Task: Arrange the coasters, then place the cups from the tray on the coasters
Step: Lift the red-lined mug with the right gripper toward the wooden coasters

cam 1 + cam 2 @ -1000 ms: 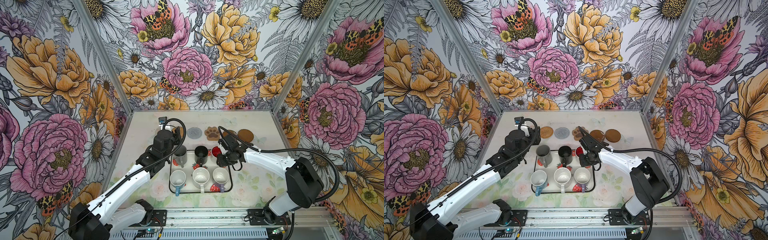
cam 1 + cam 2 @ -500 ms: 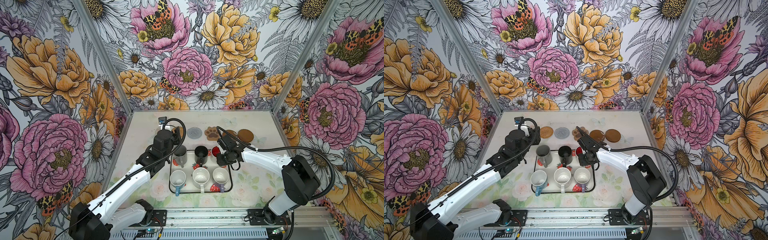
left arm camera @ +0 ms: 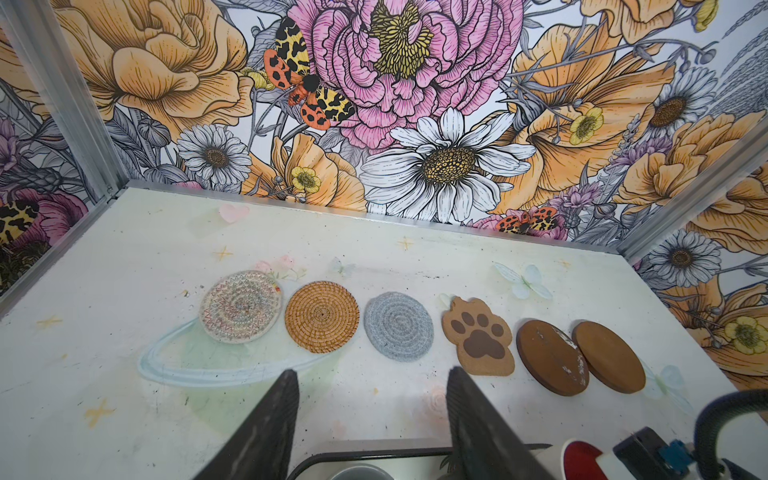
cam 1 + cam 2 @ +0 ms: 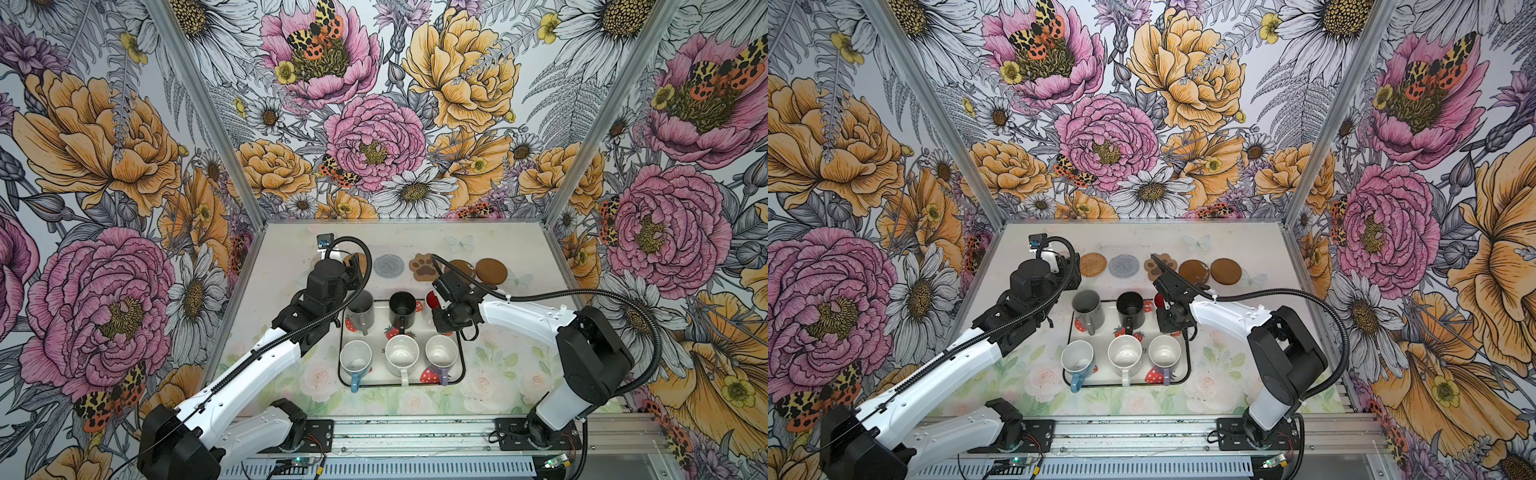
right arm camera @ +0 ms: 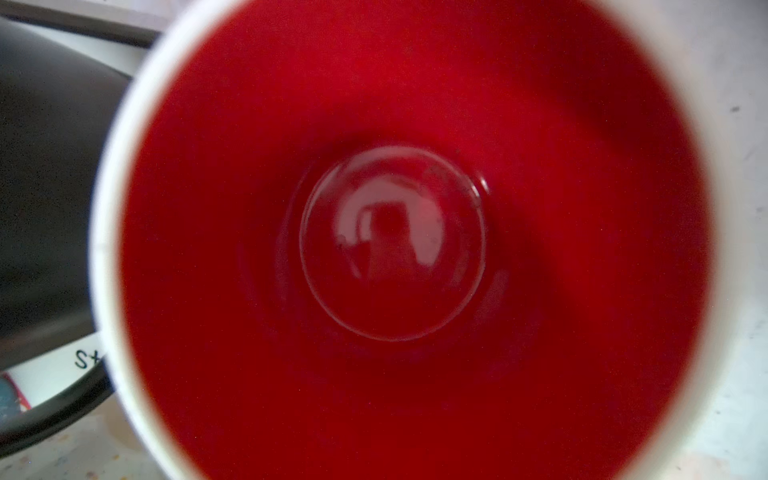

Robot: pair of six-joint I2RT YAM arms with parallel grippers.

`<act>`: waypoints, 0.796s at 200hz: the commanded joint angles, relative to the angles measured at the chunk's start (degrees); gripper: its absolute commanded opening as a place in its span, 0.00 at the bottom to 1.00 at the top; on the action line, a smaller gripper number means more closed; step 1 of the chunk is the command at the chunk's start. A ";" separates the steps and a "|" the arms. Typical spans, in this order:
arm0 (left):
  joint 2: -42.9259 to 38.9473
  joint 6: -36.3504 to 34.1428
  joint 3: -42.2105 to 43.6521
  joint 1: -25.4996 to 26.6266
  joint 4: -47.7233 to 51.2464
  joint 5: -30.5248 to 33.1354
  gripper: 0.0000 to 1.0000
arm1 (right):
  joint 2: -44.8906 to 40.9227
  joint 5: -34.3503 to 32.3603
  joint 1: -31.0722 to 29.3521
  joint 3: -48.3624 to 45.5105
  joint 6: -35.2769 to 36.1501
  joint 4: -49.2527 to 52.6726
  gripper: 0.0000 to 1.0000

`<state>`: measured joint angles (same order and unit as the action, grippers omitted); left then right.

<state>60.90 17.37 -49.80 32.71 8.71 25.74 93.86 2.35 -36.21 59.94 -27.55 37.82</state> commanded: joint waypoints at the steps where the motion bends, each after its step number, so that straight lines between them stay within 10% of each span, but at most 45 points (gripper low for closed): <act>1: 0.35 -1.02 0.99 -0.71 -0.98 0.78 0.58 | -0.01 -2.07 0.00 2.61 0.37 -2.24 0.03; 159: -0.10 -1.19 1.34 -0.98 -1.23 0.35 0.59 | -7.27 -6.19 0.08 3.90 3.91 -0.31 0.00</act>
<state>60.93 17.34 -49.04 32.34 8.27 25.74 90.26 -1.19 -36.21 61.14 -24.88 39.09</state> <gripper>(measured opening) 0.586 0.174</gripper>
